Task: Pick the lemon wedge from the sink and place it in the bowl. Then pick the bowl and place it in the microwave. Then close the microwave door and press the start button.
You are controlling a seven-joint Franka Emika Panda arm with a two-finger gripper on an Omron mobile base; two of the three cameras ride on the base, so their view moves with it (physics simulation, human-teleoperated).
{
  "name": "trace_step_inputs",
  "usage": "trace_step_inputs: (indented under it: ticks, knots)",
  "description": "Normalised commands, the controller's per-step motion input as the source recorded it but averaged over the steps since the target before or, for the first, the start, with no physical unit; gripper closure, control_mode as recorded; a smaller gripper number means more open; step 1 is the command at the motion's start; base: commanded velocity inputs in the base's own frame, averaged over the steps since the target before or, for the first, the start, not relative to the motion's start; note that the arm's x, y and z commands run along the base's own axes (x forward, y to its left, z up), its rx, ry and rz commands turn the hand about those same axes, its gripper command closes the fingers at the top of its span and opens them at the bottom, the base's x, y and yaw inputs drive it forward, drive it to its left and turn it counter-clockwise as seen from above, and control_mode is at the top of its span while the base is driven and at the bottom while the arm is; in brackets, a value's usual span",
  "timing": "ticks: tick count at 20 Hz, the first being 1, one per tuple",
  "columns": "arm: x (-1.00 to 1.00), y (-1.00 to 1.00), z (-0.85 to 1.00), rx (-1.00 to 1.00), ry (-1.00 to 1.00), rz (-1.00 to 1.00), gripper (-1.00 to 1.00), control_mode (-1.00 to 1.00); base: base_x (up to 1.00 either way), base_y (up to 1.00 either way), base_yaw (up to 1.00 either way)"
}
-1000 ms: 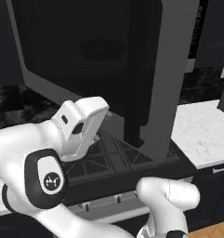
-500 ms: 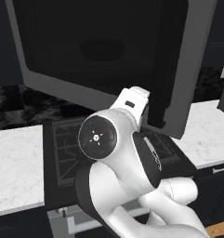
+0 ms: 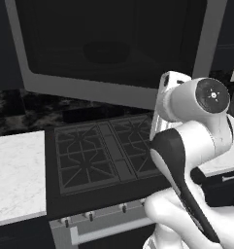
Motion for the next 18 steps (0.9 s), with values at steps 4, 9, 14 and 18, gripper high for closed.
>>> trace_step_inputs:
  ticks: [4, 9, 14, 18]
  knots:
    - [0.94, -0.51, 0.29, 0.04, 0.11, 0.35, -1.00, -1.00, 0.00, 0.00, 0.00]
    - [0.94, -0.39, 0.10, 0.01, 0.06, 0.30, -1.00, -1.00, 0.00, 0.00, 0.00]
    - [0.84, -0.06, -0.02, 0.00, -0.02, 0.18, -1.00, -1.00, 0.00, 0.00, 0.00]
    - [0.84, 0.00, -0.14, 0.00, -0.07, 0.07, -1.00, -1.00, 0.00, 0.00, 0.00]
